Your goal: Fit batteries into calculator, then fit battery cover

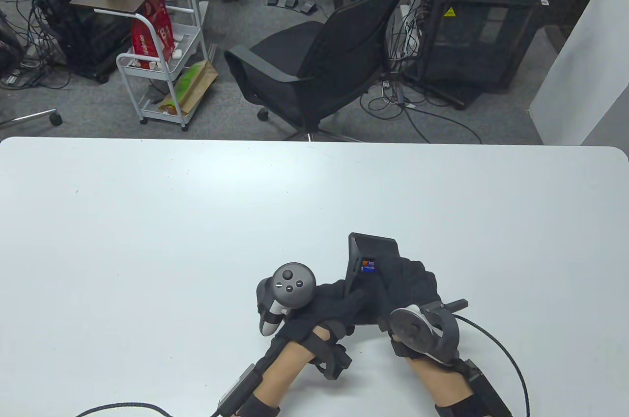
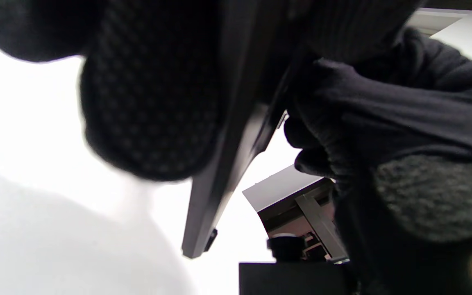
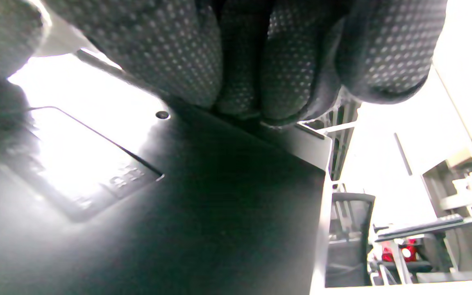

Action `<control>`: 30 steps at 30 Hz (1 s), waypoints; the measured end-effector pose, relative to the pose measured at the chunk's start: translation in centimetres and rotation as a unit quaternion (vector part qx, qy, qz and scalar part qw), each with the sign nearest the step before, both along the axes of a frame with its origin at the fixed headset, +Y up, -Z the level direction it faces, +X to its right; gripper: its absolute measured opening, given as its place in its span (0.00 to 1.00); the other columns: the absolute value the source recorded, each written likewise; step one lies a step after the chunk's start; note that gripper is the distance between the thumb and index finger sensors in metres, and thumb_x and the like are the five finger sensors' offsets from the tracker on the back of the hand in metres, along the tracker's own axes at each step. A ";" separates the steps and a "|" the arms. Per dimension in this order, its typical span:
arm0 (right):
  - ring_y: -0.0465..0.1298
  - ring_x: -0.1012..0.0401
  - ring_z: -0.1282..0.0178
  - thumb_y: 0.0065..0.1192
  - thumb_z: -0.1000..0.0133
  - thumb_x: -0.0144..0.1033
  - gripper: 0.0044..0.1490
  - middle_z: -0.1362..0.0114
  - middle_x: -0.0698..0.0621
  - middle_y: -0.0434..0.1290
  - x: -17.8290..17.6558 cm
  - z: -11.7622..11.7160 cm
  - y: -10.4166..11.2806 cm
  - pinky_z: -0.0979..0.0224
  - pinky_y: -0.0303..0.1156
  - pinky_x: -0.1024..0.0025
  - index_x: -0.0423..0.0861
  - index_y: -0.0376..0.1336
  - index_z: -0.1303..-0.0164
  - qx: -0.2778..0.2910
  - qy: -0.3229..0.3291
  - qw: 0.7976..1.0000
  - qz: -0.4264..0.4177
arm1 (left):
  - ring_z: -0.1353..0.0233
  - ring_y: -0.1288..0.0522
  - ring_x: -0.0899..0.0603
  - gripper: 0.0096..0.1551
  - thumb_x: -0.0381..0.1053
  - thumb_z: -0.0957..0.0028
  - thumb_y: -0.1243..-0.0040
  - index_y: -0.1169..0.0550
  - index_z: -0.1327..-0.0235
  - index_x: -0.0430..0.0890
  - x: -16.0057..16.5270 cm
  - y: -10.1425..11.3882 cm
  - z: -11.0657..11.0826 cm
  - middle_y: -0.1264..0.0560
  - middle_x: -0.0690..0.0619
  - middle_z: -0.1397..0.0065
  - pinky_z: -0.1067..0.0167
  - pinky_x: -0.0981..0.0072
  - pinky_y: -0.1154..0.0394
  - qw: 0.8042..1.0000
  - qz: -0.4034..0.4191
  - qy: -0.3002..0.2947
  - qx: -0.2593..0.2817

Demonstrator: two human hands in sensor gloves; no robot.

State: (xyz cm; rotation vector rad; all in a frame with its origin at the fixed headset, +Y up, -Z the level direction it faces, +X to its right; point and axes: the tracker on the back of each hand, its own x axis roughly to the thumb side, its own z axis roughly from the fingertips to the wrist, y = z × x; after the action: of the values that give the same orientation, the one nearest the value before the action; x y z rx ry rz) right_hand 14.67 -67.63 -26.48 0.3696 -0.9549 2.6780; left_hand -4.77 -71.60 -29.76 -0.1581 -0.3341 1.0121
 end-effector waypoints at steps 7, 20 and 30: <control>0.80 0.46 0.50 0.74 0.51 0.34 0.28 0.44 0.42 0.77 0.7 -0.8 0.0 0.49 0.77 0.49 0.43 0.68 0.41 -0.020 0.014 0.999 -0.025 | 0.70 0.09 0.49 0.36 0.65 0.56 0.40 0.15 0.54 0.37 -0.6 -0.5 -0.4 0.14 0.41 0.56 0.62 0.56 0.16 1.000 0.008 0.013 -0.016; 0.74 0.37 0.40 0.61 0.47 0.56 0.52 0.29 0.31 0.62 3.9 -2.2 -1.3 0.45 0.74 0.45 0.36 0.47 0.24 -0.124 0.068 0.972 -0.191 | 0.64 0.09 0.48 0.36 0.67 0.58 0.43 0.17 0.50 0.41 -3.9 -1.2 -2.0 0.15 0.44 0.51 0.58 0.54 0.17 0.990 0.118 0.045 -0.061; 0.82 0.39 0.56 0.47 0.49 0.71 0.64 0.39 0.30 0.72 3.1 -3.5 -4.2 0.58 0.78 0.50 0.31 0.40 0.25 -0.281 0.160 0.903 -0.282 | 0.61 0.09 0.48 0.37 0.67 0.59 0.45 0.18 0.48 0.44 -4.0 -1.8 -2.4 0.16 0.46 0.49 0.55 0.54 0.18 0.971 0.219 -0.006 -0.096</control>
State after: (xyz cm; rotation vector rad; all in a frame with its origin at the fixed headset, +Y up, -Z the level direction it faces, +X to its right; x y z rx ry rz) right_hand 17.77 -71.87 -30.00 0.3228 -0.1265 2.1269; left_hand -8.75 -73.44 -32.20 -0.2734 -0.2874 1.4825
